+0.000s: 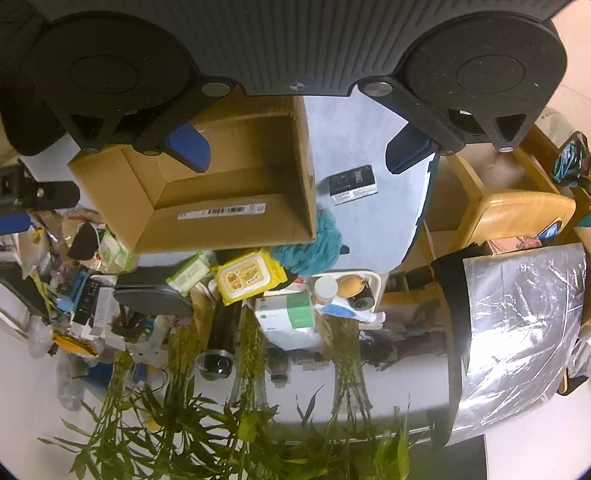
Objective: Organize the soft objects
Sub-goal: 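Move the left tool toward the small black-and-white box on the table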
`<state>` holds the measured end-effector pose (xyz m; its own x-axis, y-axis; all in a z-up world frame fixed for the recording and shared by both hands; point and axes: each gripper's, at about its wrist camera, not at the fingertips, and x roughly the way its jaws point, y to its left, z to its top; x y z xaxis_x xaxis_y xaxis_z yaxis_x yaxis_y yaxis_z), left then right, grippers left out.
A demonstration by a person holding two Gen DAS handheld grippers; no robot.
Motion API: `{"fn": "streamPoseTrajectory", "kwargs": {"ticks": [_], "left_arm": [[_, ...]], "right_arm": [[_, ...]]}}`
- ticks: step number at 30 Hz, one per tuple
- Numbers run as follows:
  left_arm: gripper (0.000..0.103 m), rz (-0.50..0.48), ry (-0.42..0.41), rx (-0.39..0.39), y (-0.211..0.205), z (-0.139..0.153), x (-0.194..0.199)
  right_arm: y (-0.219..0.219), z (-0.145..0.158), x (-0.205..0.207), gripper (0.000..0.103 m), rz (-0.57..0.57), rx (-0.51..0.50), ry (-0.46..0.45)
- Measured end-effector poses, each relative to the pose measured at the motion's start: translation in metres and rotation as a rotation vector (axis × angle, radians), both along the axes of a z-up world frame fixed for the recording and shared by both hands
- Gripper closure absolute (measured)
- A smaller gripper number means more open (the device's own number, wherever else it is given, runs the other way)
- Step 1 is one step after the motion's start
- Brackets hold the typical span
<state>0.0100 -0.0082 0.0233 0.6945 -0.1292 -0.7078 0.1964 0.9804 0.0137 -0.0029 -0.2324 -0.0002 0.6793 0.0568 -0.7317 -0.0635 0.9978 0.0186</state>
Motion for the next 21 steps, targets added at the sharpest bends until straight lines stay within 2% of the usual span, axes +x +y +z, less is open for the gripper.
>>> {"fn": "streamPoseTrajectory", "kwargs": {"ticks": [5,9,16,21], "left_arm": [[0.0,-0.003,-0.014,-0.03,-0.002,0.01,0.0],[0.0,0.001,-0.011,-0.05,0.001,0.014,0.002],[0.0,-0.034,-0.006,-0.023,0.008,0.008,0.01],[0.0,-0.028,0.03,-0.037,0.023,-0.006,0.029]], "right_arm": [[0.004,0.026,0.002,0.0,0.026,-0.031,-0.019],[0.009,0.032,0.003,0.0,0.03,-0.043,-0.059],[0.004,0.021,0.011,0.0,0.021,-0.002,-0.077],[-0.006,0.001,0.02,0.0,0.005,0.002,-0.086]]}}
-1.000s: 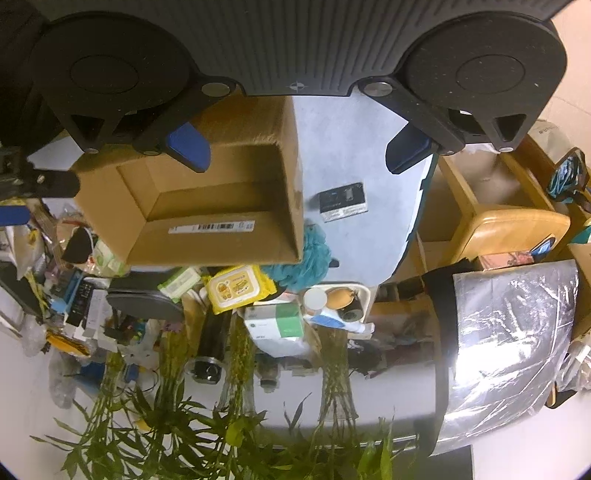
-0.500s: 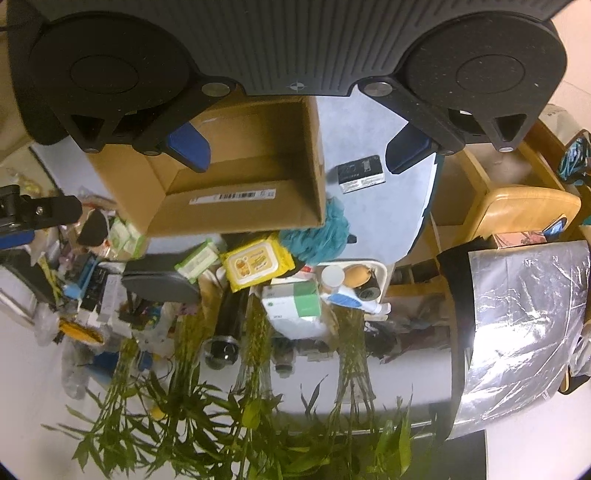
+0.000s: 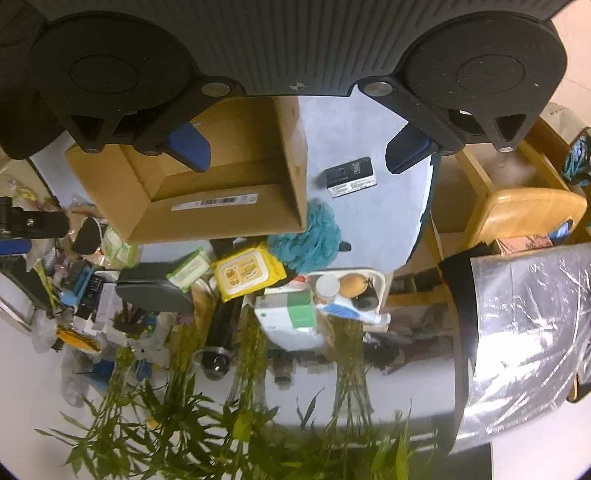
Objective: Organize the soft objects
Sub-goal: 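Move the left tool toward the small black-and-white box on the table, then grasp the small black-and-white box with the left gripper and lift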
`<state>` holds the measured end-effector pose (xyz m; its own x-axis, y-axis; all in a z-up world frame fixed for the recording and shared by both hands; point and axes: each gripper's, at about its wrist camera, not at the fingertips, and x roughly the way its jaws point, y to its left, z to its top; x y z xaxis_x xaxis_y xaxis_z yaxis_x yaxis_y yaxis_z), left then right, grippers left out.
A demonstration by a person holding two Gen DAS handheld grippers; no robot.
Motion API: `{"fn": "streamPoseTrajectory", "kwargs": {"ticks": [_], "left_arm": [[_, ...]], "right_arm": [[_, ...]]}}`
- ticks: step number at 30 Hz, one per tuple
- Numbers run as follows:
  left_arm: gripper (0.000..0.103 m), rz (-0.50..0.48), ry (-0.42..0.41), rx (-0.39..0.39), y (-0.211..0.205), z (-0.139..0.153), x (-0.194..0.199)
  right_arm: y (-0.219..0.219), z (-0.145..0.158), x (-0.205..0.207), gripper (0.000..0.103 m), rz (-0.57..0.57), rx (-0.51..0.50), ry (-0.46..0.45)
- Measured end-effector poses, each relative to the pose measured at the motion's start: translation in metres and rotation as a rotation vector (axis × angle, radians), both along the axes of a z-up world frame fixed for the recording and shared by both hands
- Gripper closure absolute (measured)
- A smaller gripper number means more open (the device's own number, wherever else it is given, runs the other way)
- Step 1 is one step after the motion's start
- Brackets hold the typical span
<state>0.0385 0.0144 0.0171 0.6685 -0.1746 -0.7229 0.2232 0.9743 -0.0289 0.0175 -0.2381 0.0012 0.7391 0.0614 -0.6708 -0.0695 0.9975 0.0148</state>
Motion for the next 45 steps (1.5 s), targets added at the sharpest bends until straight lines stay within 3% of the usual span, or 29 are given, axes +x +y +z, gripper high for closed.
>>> {"fn": "streamPoseTrajectory", "kwargs": {"ticks": [10,18,28,32,41,43,45], "left_arm": [[0.0,0.024,0.018,0.006,0.027,-0.02,0.03],[0.0,0.042,0.031,0.055,0.057,-0.037,0.057],[0.0,0.007,0.105,0.164,0.075,-0.094,0.101],[0.0,-0.045,0.119,0.184,0.073,-0.115,0.113],[0.001,-0.281,0.1,0.264,0.049,-0.165,0.142],[0.016,-0.316,0.103,0.282,0.044,-0.175,0.15],[0.018,-0.343,0.106,0.301,0.04,-0.181,0.156]], "right_arm": [[-0.026,-0.037,0.027,0.0,-0.006,-0.005,0.008],[-0.051,-0.054,0.051,0.0,-0.028,0.082,0.037],[-0.073,-0.076,0.081,0.0,-0.061,0.134,0.082],[-0.077,-0.079,0.089,0.0,-0.053,0.148,0.074],[-0.077,-0.079,0.105,0.0,-0.042,0.154,0.074],[-0.074,-0.08,0.107,0.0,-0.028,0.155,0.079],[-0.07,-0.08,0.11,0.0,-0.016,0.143,0.086]]}}
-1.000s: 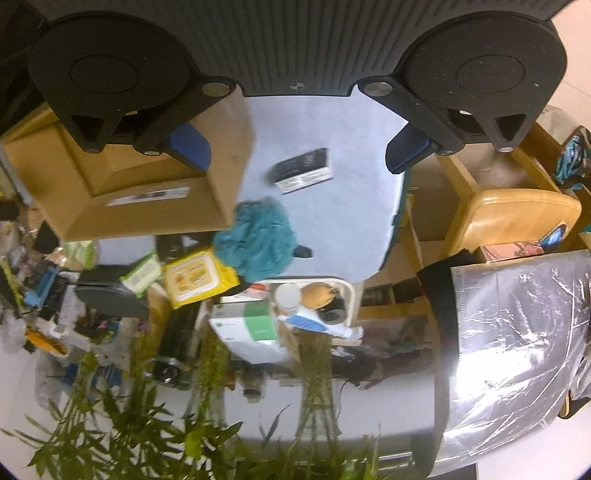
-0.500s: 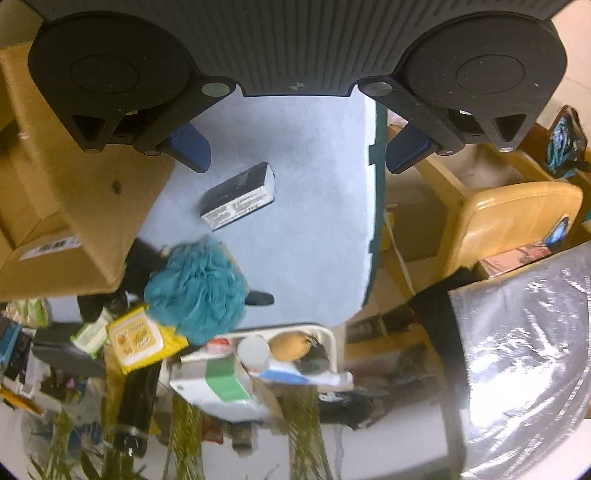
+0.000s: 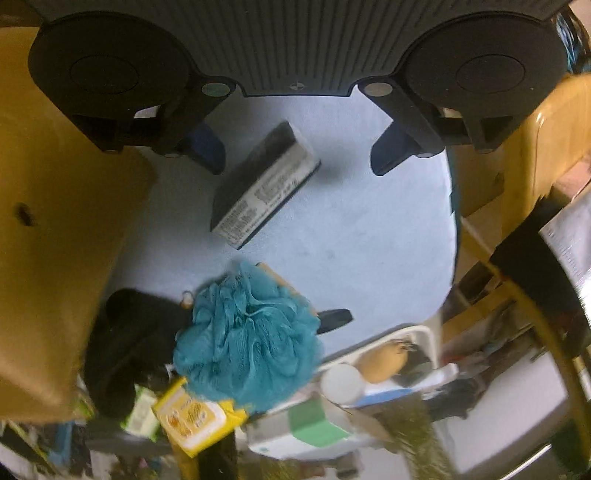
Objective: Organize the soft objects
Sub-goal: 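Grasp the small black-and-white box with the left gripper and lift, then hold the box in the left gripper while the right tool approaches the green wipe pack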
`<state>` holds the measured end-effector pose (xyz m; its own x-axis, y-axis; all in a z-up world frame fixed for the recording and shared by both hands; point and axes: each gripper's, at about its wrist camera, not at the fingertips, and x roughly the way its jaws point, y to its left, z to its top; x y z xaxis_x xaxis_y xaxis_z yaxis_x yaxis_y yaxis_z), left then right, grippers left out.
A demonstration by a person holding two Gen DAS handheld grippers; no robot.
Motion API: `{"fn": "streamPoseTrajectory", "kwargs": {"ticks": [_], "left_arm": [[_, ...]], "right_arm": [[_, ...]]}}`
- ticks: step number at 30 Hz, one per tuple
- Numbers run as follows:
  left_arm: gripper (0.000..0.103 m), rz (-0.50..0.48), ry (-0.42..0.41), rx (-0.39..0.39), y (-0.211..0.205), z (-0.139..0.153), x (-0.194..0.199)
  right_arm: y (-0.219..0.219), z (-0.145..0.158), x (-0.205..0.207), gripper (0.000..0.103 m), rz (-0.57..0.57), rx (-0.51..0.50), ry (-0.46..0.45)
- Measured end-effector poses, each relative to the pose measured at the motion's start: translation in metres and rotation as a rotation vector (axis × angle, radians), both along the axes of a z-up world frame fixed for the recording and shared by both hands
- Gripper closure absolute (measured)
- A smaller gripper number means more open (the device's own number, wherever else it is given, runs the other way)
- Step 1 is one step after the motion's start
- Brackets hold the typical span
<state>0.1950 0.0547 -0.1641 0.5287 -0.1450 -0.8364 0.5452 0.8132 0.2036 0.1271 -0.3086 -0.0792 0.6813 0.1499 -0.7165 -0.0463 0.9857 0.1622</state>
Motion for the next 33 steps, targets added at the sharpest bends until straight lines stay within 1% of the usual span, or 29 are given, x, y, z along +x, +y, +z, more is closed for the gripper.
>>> {"fn": "streamPoseTrajectory", "kwargs": {"ticks": [2,3,5,6,7,8,9,10,13,16,19,21,25,29,31,33], "left_arm": [[0.02,-0.034,-0.004,-0.007,-0.002,-0.004,0.005],[0.023,-0.047,0.003,-0.015,-0.003,-0.006,0.008],[0.035,-0.077,0.034,-0.035,-0.006,-0.009,0.012],[0.048,-0.091,0.056,-0.039,-0.007,-0.012,0.014],[0.058,-0.108,0.09,-0.041,-0.009,-0.015,0.015],[0.063,-0.115,0.095,-0.063,-0.009,-0.016,0.018],[0.072,-0.118,0.118,-0.081,-0.009,-0.016,0.019],[0.076,-0.107,0.136,-0.096,-0.008,-0.016,0.02],[0.077,-0.041,0.133,-0.09,-0.006,-0.016,0.019],[0.078,0.02,0.112,-0.093,-0.002,-0.013,0.014],[0.078,0.08,0.082,-0.108,0.006,0.0,0.007],[0.078,0.112,0.064,-0.122,0.013,0.014,0.006],[0.078,0.175,0.004,-0.157,0.022,0.041,-0.01],[0.078,0.241,-0.066,-0.172,0.021,0.069,-0.031],[0.078,0.284,-0.091,-0.18,0.02,0.086,-0.041],[0.078,0.327,-0.115,-0.172,0.015,0.106,-0.051]], "right_arm": [[0.004,0.0,0.002,0.0,0.008,-0.026,0.009],[0.008,0.002,0.004,0.0,0.009,-0.051,0.014],[0.015,0.005,0.007,0.0,0.006,-0.105,0.018],[0.02,0.007,0.008,0.0,0.007,-0.14,0.018],[0.023,0.009,0.009,0.0,0.009,-0.167,0.016],[0.026,0.011,0.01,0.0,0.013,-0.19,0.013],[0.03,0.014,0.011,0.0,0.018,-0.21,0.01],[0.033,0.017,0.011,0.0,0.023,-0.23,0.009],[0.039,0.023,0.013,0.0,0.027,-0.276,0.009],[0.043,0.03,0.013,0.0,0.02,-0.304,-0.006],[0.045,0.037,0.012,0.0,0.02,-0.312,-0.021],[0.046,0.041,0.01,0.0,0.022,-0.308,-0.032],[0.047,0.046,0.006,0.0,0.029,-0.3,-0.053],[0.047,0.045,0.005,0.0,0.038,-0.289,-0.068],[0.045,0.045,0.004,0.0,0.041,-0.276,-0.074],[0.043,0.043,0.003,0.0,0.046,-0.26,-0.076]]}}
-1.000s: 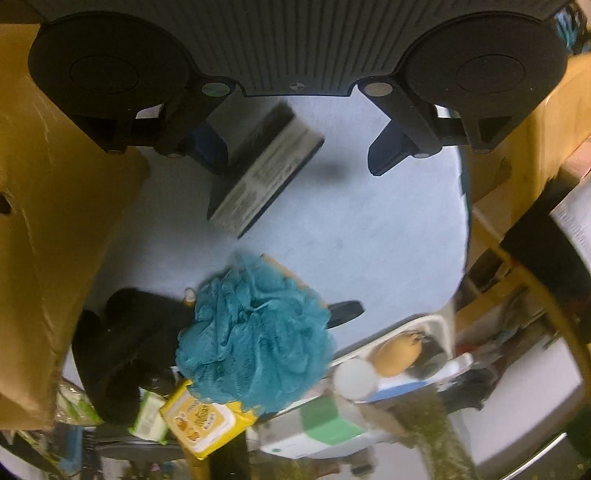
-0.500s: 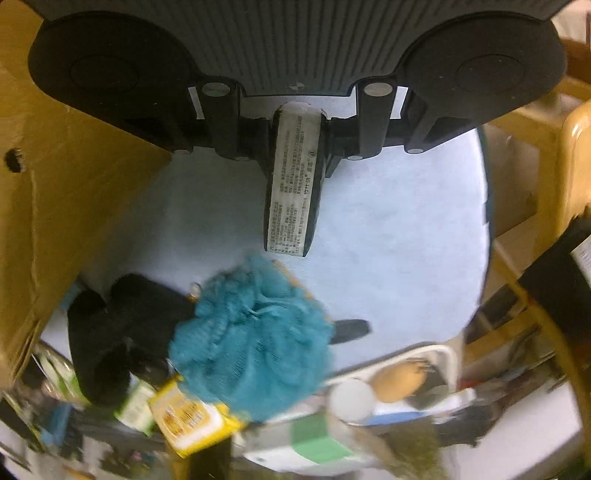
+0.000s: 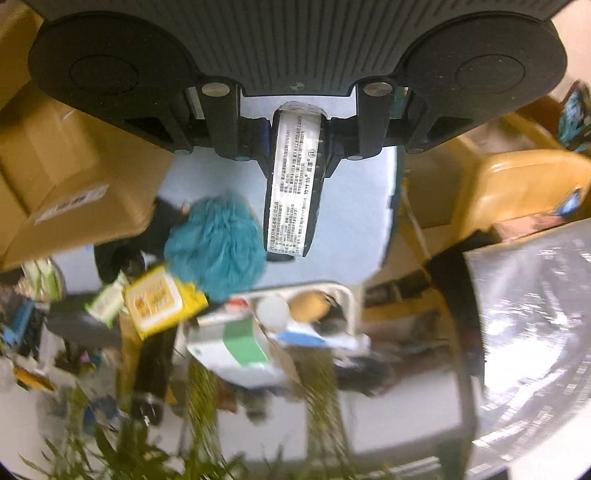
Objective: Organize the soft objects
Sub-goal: 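Hold the box in the left gripper while the right tool approaches the green wipe pack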
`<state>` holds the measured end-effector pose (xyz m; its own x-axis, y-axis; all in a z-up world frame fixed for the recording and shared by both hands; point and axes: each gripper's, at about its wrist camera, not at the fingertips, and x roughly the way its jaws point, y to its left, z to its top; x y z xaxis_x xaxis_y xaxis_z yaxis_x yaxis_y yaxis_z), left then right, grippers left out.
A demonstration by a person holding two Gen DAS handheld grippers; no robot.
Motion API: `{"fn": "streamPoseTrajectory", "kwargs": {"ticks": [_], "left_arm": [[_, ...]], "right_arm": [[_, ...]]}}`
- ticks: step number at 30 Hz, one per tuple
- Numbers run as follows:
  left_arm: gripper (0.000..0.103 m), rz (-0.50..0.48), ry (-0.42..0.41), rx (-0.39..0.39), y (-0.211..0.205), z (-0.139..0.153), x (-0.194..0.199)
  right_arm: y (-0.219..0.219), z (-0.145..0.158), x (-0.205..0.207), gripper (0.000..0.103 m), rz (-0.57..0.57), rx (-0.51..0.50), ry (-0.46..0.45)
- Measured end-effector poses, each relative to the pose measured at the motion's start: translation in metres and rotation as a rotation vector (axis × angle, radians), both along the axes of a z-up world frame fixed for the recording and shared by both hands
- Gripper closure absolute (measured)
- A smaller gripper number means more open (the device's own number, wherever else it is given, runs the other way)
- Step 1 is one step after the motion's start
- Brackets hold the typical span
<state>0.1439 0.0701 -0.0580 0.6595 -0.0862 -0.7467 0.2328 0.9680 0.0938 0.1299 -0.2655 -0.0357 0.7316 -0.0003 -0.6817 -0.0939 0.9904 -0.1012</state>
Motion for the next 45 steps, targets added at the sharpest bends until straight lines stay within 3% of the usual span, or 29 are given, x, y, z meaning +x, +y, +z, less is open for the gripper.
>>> {"fn": "streamPoseTrajectory", "kwargs": {"ticks": [9,17,35,45], "left_arm": [[0.077,0.107,-0.035,0.01,-0.033,0.063,-0.03],[0.077,0.136,-0.056,0.038,-0.057,0.087,-0.047],[0.077,0.1,-0.03,-0.004,-0.067,0.086,-0.046],[0.077,0.042,-0.011,-0.009,-0.075,0.067,-0.038]], "right_arm": [[0.0,-0.004,-0.006,0.0,0.011,0.064,0.015],[-0.005,0.001,-0.012,0.0,0.0,0.084,0.018],[-0.009,0.001,-0.007,0.0,0.02,0.073,0.025],[-0.03,-0.008,0.018,0.0,0.031,0.101,0.033]]}}
